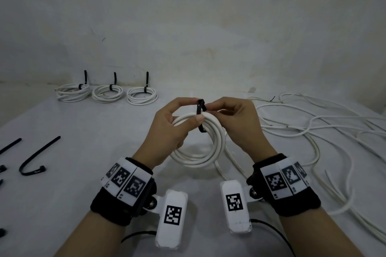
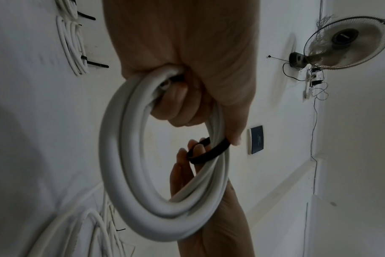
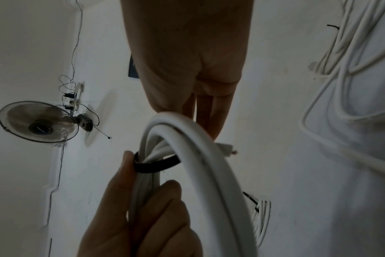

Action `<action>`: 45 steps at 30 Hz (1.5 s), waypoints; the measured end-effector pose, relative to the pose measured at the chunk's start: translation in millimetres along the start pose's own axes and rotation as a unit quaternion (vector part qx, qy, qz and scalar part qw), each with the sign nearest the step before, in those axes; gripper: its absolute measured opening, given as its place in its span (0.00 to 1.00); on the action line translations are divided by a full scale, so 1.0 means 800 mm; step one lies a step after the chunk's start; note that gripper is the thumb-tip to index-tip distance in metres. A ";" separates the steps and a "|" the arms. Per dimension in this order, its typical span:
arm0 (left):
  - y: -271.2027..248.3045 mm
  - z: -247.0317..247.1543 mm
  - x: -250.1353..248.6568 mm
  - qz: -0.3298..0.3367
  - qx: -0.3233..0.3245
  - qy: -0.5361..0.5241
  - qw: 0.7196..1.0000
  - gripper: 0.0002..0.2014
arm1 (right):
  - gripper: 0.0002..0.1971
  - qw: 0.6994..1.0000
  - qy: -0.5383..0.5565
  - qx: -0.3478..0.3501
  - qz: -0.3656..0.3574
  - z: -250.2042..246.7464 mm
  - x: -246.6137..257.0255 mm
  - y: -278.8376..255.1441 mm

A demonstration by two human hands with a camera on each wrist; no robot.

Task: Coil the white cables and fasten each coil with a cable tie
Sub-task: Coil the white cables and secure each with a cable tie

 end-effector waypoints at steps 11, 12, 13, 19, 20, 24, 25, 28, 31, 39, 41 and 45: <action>-0.005 0.007 -0.006 0.019 -0.011 0.035 0.999 0.20 | 0.06 1.000 0.014 -0.004 -0.006 -0.001 -0.003 -0.001; -0.005 0.007 -0.005 0.018 -0.012 0.035 0.999 0.19 | 0.06 1.000 0.011 -0.003 -0.004 -0.002 -0.004 0.000; -0.005 0.008 -0.005 0.017 -0.012 0.036 0.999 0.19 | 0.05 1.000 0.007 0.000 -0.002 -0.002 -0.004 0.000; -0.006 0.009 -0.005 0.008 -0.011 0.048 0.999 0.18 | 0.06 1.000 0.005 0.025 0.000 -0.004 -0.006 0.000; -0.005 0.009 -0.005 0.006 -0.011 0.048 0.999 0.18 | 0.06 1.000 0.004 0.025 0.000 -0.004 -0.008 0.000; -0.005 0.009 -0.003 -0.005 -0.003 0.051 0.999 0.16 | 0.06 1.000 0.003 0.023 0.012 -0.005 -0.014 0.000; -0.005 0.010 -0.002 -0.005 -0.002 0.053 0.999 0.15 | 0.06 1.000 0.004 0.024 0.013 -0.006 -0.015 0.001; -0.006 0.013 -0.003 -0.003 -0.007 0.059 0.998 0.12 | 0.07 0.999 -0.008 0.030 0.005 -0.009 -0.013 0.001; -0.006 0.015 -0.005 -0.001 -0.012 0.062 0.998 0.11 | 0.09 0.999 -0.020 0.034 -0.004 -0.010 -0.011 0.001; -0.008 0.014 -0.003 -0.011 -0.017 0.073 0.997 0.10 | 0.06 1.000 -0.006 0.010 -0.005 -0.006 -0.008 0.000; -0.009 0.015 -0.004 -0.012 -0.014 0.080 0.997 0.09 | 0.09 1.000 -0.005 -0.002 0.005 -0.006 -0.006 0.000; -0.011 0.018 -0.011 0.003 -0.012 0.096 0.995 0.10 | 0.10 0.999 -0.034 0.032 -0.001 -0.006 0.001 0.000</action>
Point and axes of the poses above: each hand's wrist, its own y-axis towards the middle knuckle, its own z-axis out of the palm, x = y × z, the point moved 2 cm from there along y, towards the middle knuckle, and after that the axes turned 2 degrees about y, right-handed, at the moved point
